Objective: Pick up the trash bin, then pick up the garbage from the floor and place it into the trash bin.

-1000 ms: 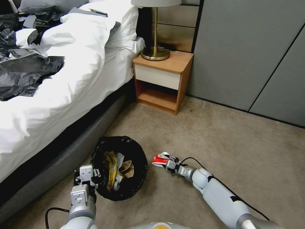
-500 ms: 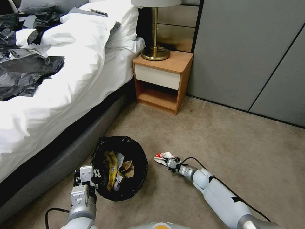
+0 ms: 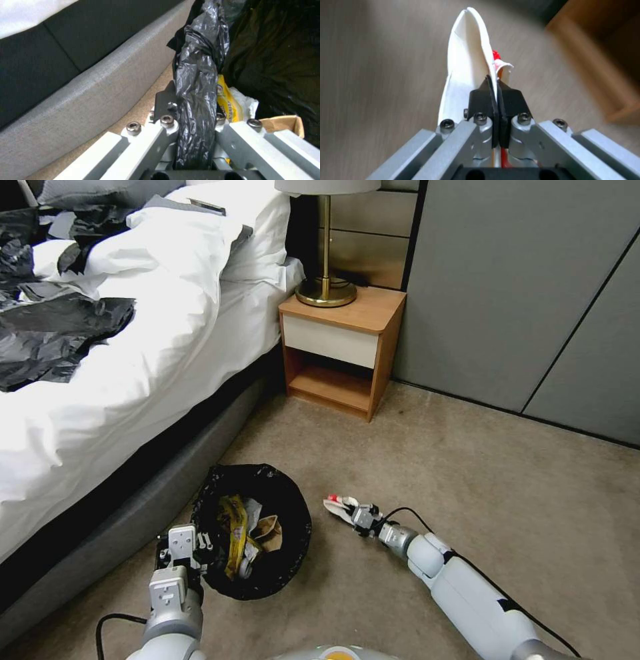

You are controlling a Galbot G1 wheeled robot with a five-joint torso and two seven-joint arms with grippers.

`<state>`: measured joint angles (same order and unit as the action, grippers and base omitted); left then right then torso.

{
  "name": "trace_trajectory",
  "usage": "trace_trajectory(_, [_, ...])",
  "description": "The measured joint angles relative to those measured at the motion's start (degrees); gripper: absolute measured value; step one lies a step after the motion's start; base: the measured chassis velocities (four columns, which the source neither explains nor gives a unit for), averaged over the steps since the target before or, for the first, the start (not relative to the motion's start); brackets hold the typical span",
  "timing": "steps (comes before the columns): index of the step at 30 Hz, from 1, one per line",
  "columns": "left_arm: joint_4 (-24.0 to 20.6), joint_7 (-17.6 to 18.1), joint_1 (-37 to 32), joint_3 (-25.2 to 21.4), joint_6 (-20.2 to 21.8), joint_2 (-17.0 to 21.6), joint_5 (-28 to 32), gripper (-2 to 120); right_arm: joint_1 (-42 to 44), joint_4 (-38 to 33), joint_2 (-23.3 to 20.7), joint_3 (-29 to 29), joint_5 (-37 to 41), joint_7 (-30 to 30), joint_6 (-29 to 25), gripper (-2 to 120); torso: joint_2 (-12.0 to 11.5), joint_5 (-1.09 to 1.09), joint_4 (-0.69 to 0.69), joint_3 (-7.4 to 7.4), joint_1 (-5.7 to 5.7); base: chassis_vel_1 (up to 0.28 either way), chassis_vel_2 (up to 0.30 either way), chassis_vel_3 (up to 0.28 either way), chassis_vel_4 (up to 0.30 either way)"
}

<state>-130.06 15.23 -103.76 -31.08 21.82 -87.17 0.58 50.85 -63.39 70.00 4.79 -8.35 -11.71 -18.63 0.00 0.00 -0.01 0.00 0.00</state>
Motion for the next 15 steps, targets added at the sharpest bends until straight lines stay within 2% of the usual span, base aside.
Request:
trace_trajectory(1, [0.0, 0.0, 0.0, 0.0, 0.0, 0.0, 0.0, 2, 0.0, 0.0, 0.0, 0.0, 0.0, 0.0, 0.0, 0, 0.0, 0.0, 0.0, 0.0, 0.0, 0.0, 0.0, 0.0, 0.0])
trace_trajectory(2, [0.0, 0.0, 0.07, 0.08, 0.03, 0.03, -0.02, 2, 0.96, -5.98, -1.16, -0.36, 3.38, 0.38, 0.13, 0, 0.0, 0.0, 0.0, 0.0, 0.0, 0.0, 0.0, 0.0, 0.0])
trace_trajectory(4, [0.06, -0.01, 0.1, 0.15, 0.05, 0.05, -0.08, 2, 1.8, -12.16, -2.24, -0.85, 6.06, 0.68, 0.33, 0, 0.0, 0.0, 0.01, 0.0, 0.0, 0.0, 0.0, 0.0, 0.0])
trace_trajectory(5, [0.06, -0.01, 0.1, 0.15, 0.05, 0.05, -0.08, 2, 1.8, -12.16, -2.24, -0.85, 6.06, 0.68, 0.33, 0, 0.0, 0.0, 0.01, 0.0, 0.0, 0.0, 0.0, 0.0, 0.0])
trace_trajectory(7, [0.14, -0.01, 0.08, 0.17, 0.1, 0.14, -0.13, 2, 2.82, -19.86, -3.98, -1.34, 9.54, 1.12, 1.33, 0, 0.0, -0.01, 0.0, 0.0, 0.0, 0.0, 0.0, 0.0, 0.0])
trace_trajectory(8, [0.14, -0.01, 0.08, 0.17, 0.1, 0.14, -0.13, 2, 2.82, -19.86, -3.98, -1.34, 9.54, 1.12, 1.33, 0, 0.0, -0.01, 0.0, 0.0, 0.0, 0.0, 0.0, 0.0, 0.0])
trace_trajectory(10, [0.18, -0.03, 0.11, 0.2, 0.21, 0.26, -0.14, 2, 3.61, -29.95, -5.76, -1.49, 13.51, 1.28, 2.46, 0, 0.0, -0.01, 0.01, -0.01, 0.0, 0.0, 0.0, 0.0, 0.0])
trace_trajectory(11, [0.18, -0.03, 0.11, 0.2, 0.21, 0.26, -0.14, 2, 3.61, -29.95, -5.76, -1.49, 13.51, 1.28, 2.46, 0, 0.0, -0.01, 0.01, -0.01, 0.0, 0.0, 0.0, 0.0, 0.0])
trace_trajectory(15, [0.24, -0.03, 0.36, 0.34, 0.38, 0.31, -0.21, 2, 4.18, -40.06, -7.97, -0.47, 18.24, 0.36, 2.75, 0, 0.0, -0.01, 0.02, -0.01, 0.0, 0.0, 0.0, 0.0, 0.0])
